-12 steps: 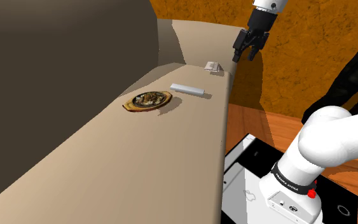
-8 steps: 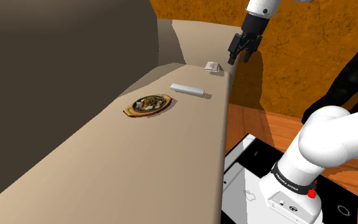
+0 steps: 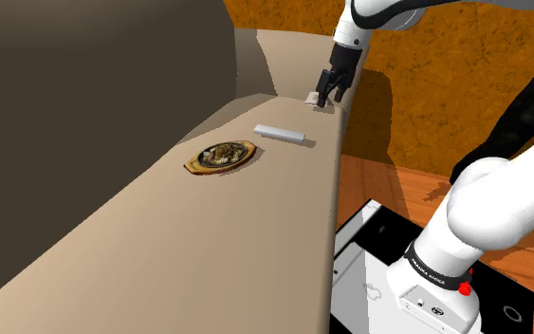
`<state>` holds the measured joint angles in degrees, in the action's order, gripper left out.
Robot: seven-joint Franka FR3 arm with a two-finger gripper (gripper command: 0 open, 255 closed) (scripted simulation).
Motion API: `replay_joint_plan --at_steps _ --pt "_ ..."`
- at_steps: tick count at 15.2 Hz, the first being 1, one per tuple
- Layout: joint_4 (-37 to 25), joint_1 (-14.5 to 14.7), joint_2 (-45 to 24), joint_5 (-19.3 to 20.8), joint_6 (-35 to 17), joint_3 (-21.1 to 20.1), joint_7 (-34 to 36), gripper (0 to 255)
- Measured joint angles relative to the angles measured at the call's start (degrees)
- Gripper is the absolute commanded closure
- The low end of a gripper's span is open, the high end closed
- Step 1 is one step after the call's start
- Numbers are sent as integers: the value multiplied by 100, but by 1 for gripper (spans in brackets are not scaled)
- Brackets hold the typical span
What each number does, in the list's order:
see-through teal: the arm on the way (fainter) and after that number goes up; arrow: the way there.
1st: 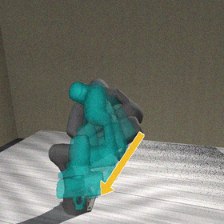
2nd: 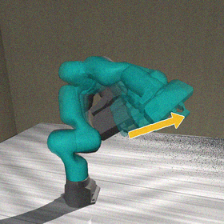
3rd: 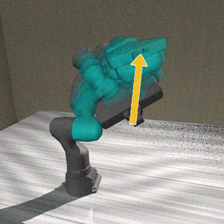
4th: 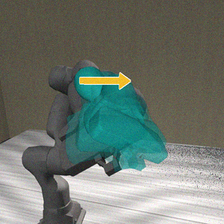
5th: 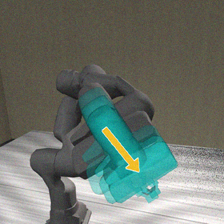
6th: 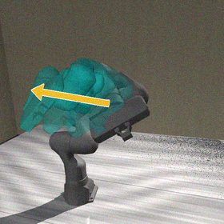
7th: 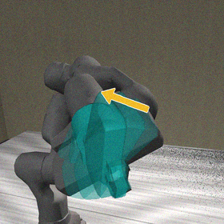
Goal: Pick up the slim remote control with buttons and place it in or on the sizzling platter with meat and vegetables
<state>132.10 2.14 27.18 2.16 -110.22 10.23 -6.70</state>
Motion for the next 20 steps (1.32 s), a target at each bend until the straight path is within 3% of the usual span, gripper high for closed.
replay_joint_plan --at_steps 8,20 --pt "-846 177 -1764 -188 -698 323 -988 0" --pt "-3077 68 -4673 -744 -1017 298 -2355 0"
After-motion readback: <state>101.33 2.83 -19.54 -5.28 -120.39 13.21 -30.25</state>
